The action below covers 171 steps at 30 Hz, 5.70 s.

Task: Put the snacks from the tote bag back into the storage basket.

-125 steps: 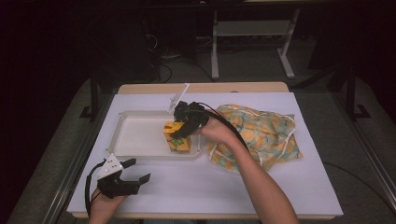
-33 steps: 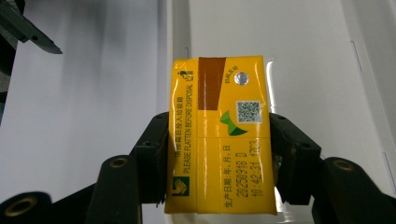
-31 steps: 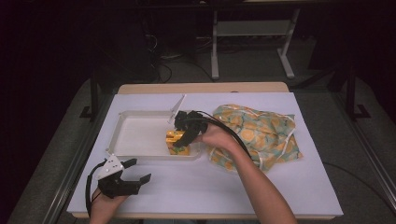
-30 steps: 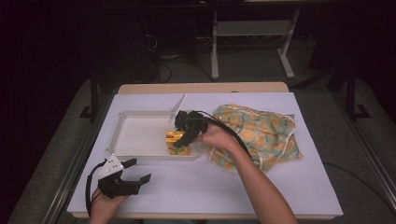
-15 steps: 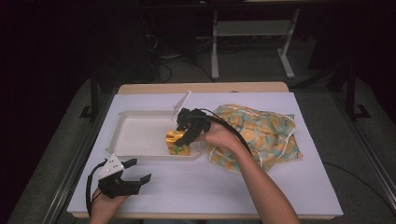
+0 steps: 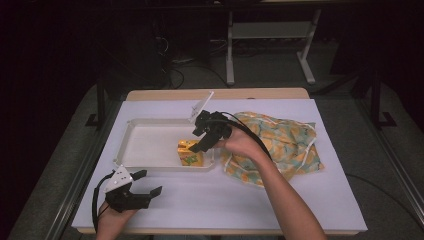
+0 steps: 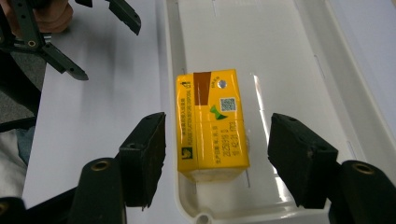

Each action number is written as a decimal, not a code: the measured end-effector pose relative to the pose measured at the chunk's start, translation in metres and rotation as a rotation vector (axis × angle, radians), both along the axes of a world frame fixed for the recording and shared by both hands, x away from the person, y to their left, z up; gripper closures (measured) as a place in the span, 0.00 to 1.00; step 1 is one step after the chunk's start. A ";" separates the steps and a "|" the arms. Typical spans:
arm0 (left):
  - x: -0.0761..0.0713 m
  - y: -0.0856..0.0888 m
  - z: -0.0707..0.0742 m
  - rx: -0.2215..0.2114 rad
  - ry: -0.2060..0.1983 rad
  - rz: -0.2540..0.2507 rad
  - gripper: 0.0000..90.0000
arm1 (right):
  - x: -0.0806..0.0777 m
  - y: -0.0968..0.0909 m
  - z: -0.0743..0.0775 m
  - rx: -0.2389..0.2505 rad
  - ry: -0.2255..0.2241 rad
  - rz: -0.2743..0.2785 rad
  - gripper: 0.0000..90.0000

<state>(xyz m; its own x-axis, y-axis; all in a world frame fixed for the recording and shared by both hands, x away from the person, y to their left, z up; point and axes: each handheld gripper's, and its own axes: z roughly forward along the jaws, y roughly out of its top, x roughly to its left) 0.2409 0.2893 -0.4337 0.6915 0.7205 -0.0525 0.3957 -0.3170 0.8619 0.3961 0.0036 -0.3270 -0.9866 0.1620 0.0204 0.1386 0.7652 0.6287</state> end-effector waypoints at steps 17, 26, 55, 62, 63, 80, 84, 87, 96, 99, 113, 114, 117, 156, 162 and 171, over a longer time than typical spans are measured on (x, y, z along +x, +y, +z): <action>0.000 0.000 0.000 0.001 -0.002 0.001 0.20 | -0.001 -0.021 0.009 0.046 -0.018 -0.037 0.39; 0.000 -0.001 -0.001 -0.009 -0.004 0.005 0.20 | -0.002 -0.030 0.011 0.053 -0.018 -0.054 0.39; 0.000 -0.001 0.000 0.003 0.004 0.005 0.19 | -0.005 -0.070 0.008 0.059 -0.013 -0.118 0.38; -0.001 -0.001 -0.001 -0.002 0.003 0.006 0.19 | -0.006 -0.078 0.005 0.049 0.006 -0.139 0.38; 0.000 -0.001 -0.001 0.000 0.002 0.006 0.19 | -0.005 -0.079 0.005 0.053 0.002 -0.135 0.38; -0.001 -0.001 0.000 0.005 0.006 0.006 0.20 | -0.008 -0.091 -0.001 0.063 0.007 -0.154 0.38; -0.001 -0.001 0.000 0.005 0.006 0.006 0.19 | -0.008 -0.094 -0.004 0.062 0.022 -0.164 0.38; 0.000 -0.001 0.000 0.004 0.005 0.005 0.19 | -0.009 -0.097 -0.005 0.064 0.023 -0.167 0.38; 0.000 -0.002 0.000 0.004 0.006 0.005 0.20 | -0.012 -0.106 -0.007 0.066 0.032 -0.186 0.38; 0.000 -0.002 0.000 0.004 0.006 0.005 0.20 | -0.013 -0.109 -0.008 0.070 0.029 -0.187 0.38; 0.000 -0.002 0.000 0.002 0.007 0.005 0.19 | -0.017 -0.122 -0.011 0.083 0.038 -0.206 0.37; 0.000 -0.002 0.000 0.002 0.007 0.005 0.19 | -0.017 -0.123 -0.012 0.083 0.030 -0.202 0.37; 0.000 -0.002 -0.001 0.002 0.007 0.006 0.20 | -0.018 -0.125 -0.012 0.088 0.029 -0.204 0.37; 0.000 -0.003 -0.001 0.006 0.004 0.005 0.20 | -0.050 -0.171 -0.028 0.122 0.049 -0.296 0.36; 0.000 -0.002 -0.001 0.009 0.006 0.005 0.19 | -0.057 -0.178 -0.032 0.136 0.056 -0.306 0.36; -0.001 -0.002 -0.001 0.005 0.006 0.008 0.20 | -0.066 -0.190 -0.039 0.145 0.059 -0.329 0.36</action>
<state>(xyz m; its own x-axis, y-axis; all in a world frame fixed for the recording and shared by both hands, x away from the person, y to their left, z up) 0.2404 0.2868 -0.4350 0.6851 0.7266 -0.0524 0.4032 -0.3183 0.8580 0.3303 -0.1862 -0.3663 -0.8787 0.4616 0.1216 0.4018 0.5774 0.7108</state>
